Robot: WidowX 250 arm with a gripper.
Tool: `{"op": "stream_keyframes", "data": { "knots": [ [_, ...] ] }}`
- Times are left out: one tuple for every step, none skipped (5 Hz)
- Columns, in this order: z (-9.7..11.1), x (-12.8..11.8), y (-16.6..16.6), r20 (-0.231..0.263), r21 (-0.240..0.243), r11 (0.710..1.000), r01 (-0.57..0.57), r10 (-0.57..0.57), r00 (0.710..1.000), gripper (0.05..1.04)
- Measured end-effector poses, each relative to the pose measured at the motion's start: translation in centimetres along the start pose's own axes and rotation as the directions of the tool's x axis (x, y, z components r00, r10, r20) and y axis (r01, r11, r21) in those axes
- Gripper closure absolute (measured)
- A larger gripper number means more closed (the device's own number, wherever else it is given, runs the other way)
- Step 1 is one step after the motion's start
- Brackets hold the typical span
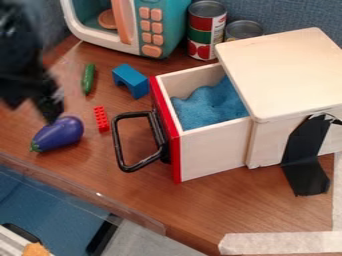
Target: Close the drawer
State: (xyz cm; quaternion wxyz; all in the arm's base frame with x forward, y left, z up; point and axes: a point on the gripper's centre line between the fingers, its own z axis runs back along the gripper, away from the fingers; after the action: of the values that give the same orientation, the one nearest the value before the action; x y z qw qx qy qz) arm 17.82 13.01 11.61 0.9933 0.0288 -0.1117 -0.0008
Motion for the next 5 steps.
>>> {"op": "stream_keyframes", "data": {
  "knots": [
    [-1.7,-0.2,1.0,-0.009,0.038,0.992,0.119,-0.119,0.993,0.083],
    [-3.3,-0.8,1.4,-0.026,0.062,0.972,0.228,-0.227,0.974,0.084],
    [-4.6,-1.6,1.0,-0.042,0.085,0.943,0.323,-0.320,0.946,0.084],
    [-5.3,-1.9,-0.1,-0.066,0.076,0.920,0.385,-0.380,0.923,0.083],
    [-5.7,-1.9,-1.0,-0.082,0.068,0.909,0.412,-0.406,0.910,0.083]
  ]
}}
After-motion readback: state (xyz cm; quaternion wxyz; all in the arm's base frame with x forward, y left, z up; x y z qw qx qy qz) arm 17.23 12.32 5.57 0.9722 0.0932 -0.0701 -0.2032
